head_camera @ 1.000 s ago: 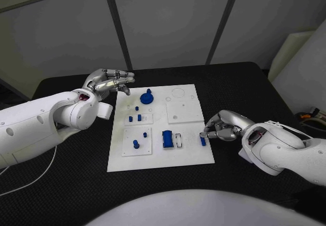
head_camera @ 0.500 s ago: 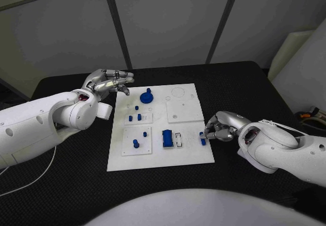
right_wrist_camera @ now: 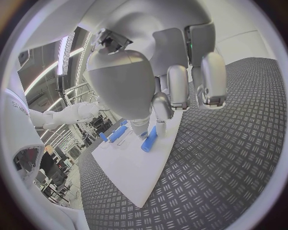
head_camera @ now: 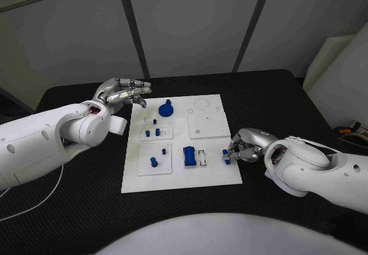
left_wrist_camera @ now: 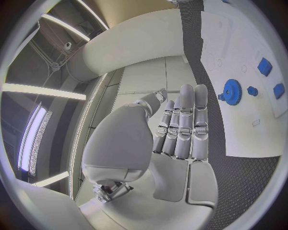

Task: Assemble the parts on the task board

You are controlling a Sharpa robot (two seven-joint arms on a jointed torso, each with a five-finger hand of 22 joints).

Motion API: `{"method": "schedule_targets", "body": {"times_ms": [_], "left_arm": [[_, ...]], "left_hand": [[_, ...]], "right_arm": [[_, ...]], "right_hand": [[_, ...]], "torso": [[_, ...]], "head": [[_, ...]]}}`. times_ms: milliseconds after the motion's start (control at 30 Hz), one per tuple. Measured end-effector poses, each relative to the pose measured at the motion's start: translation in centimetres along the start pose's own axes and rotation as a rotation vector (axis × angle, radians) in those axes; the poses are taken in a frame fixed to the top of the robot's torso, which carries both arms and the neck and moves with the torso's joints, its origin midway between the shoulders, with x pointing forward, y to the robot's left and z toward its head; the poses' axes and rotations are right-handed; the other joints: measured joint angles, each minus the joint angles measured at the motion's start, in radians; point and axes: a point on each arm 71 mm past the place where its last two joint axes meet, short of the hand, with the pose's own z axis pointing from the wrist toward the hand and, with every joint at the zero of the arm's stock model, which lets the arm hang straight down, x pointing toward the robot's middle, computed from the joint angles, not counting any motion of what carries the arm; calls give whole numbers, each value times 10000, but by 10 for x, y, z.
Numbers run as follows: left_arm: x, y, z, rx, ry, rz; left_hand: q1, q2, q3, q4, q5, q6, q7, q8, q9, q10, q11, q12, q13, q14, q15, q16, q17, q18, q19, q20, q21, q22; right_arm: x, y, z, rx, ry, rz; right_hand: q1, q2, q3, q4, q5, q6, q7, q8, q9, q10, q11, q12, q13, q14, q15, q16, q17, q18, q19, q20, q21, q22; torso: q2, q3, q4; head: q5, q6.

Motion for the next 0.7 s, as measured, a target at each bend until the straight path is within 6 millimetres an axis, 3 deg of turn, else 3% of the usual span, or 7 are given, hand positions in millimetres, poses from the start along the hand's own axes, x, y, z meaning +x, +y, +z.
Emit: {"method": "schedule_targets", "body": {"times_ms": [233,267,300,333,500,600,700], "left_arm": [[-1,0,-1,-3,-14,4],[-1,0,-1,-3,-13,4],[-1,0,-1,-3,-15,4],[-1,0,-1,-4,-19,6],[-2,0,-1,-4,-23,7],[-2,0,-2,-5,-30,9],[-3,0,-2,-7,-38,12]], "left_hand": [[0,0,0,0,0,0,0,0,0,1,0,0,0,0,0,0,1,0,0,0,0,0],[0,0,0,0,0,0,0,0,0,1,0,0,0,0,0,0,1,0,0,0,0,0],[0,0,0,0,0,0,0,0,0,1,0,0,0,0,0,0,1,0,0,0,0,0],[0,0,0,0,0,0,0,0,0,1,0,0,0,0,0,0,1,0,0,0,0,0],[0,0,0,0,0,0,0,0,0,2,0,0,0,0,0,0,1,1,0,0,0,1],[0,0,0,0,0,0,0,0,0,2,0,0,0,0,0,0,1,0,0,0,0,1],[0,0,0,0,0,0,0,0,0,2,-1,0,0,0,0,0,1,1,0,0,0,1]], "right_arm": [[1,6,3,-172,-32,-450],[2,8,4,-219,-58,-577],[2,10,5,-254,-70,-675],[3,11,6,-293,-83,-778],[10,20,8,-487,-102,-1350],[11,23,8,-535,-136,-1588],[11,26,8,-594,-150,-1765]], "right_hand": [[86,-106,-102,-36,-378,47,16,-36,46,0,0,-1,25,0,0,0,0,0,0,0,0,0],[98,-180,-124,-58,-436,48,21,-40,328,0,0,0,39,0,0,0,0,1,0,0,0,0],[96,-178,-133,-68,-492,-15,75,-113,1421,-1,0,0,48,0,0,0,0,1,0,0,0,0],[119,-200,-133,-68,-503,-38,94,-145,1881,-1,0,-1,48,0,0,0,0,1,0,0,0,0],[238,-310,-90,-200,-506,-91,143,-168,5265,-1,1,-1,88,0,0,0,0,0,0,0,0,0],[291,-302,-75,-236,-412,-99,160,-137,5394,-39,38,1,103,0,0,0,-1,1,0,0,0,0],[354,-265,-49,-262,38,-127,134,-136,5393,-39,39,1,100,0,0,0,0,1,0,0,0,0]], "torso": [[-2,-5,0],[-4,-4,0],[-5,-5,0],[-5,-5,0],[-5,-6,2],[-6,-8,6],[-6,-9,6]], "head": [[25,0],[30,0],[33,0],[35,0],[58,0],[76,0],[86,-1]]}}
